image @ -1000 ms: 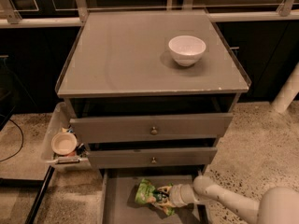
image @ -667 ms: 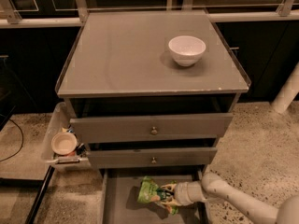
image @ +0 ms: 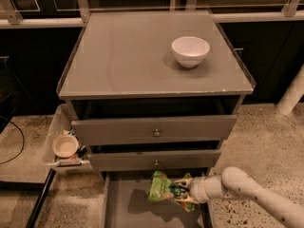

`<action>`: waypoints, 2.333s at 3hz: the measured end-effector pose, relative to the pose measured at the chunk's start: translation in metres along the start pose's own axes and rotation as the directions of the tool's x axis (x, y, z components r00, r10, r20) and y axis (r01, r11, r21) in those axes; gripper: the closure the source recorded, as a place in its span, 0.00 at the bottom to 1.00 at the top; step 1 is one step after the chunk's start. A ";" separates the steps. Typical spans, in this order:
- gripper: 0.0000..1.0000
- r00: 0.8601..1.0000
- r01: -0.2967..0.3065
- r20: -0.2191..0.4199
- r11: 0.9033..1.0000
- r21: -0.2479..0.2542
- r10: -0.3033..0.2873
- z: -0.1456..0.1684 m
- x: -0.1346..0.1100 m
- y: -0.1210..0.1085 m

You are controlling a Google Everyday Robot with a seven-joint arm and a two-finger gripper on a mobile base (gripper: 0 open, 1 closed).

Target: Pick green rice chip bag from bottom drawer and place on counter

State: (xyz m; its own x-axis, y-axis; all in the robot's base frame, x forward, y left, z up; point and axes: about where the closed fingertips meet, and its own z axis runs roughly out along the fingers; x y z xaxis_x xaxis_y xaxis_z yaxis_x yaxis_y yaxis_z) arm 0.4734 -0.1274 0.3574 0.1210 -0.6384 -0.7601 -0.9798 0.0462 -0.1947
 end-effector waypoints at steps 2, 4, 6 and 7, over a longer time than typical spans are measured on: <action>0.82 0.999 0.036 -0.026 0.999 0.003 -0.036 -0.016 -0.012 -0.010; 1.00 0.988 0.131 -0.083 0.991 -0.017 -0.132 -0.029 -0.044 -0.001; 1.00 0.897 0.328 -0.269 0.936 -0.124 -0.350 -0.099 -0.139 -0.023; 1.00 0.871 0.379 -0.287 0.917 -0.122 -0.398 -0.157 -0.183 -0.043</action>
Offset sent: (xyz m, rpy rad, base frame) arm 0.0058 -0.0058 0.0230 -0.0330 -0.0308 0.0152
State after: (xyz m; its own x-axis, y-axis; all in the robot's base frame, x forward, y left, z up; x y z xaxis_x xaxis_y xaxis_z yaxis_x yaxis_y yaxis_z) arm 0.4688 -0.1336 0.6021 0.4498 -0.7950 -0.4070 -0.8723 -0.2933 -0.3912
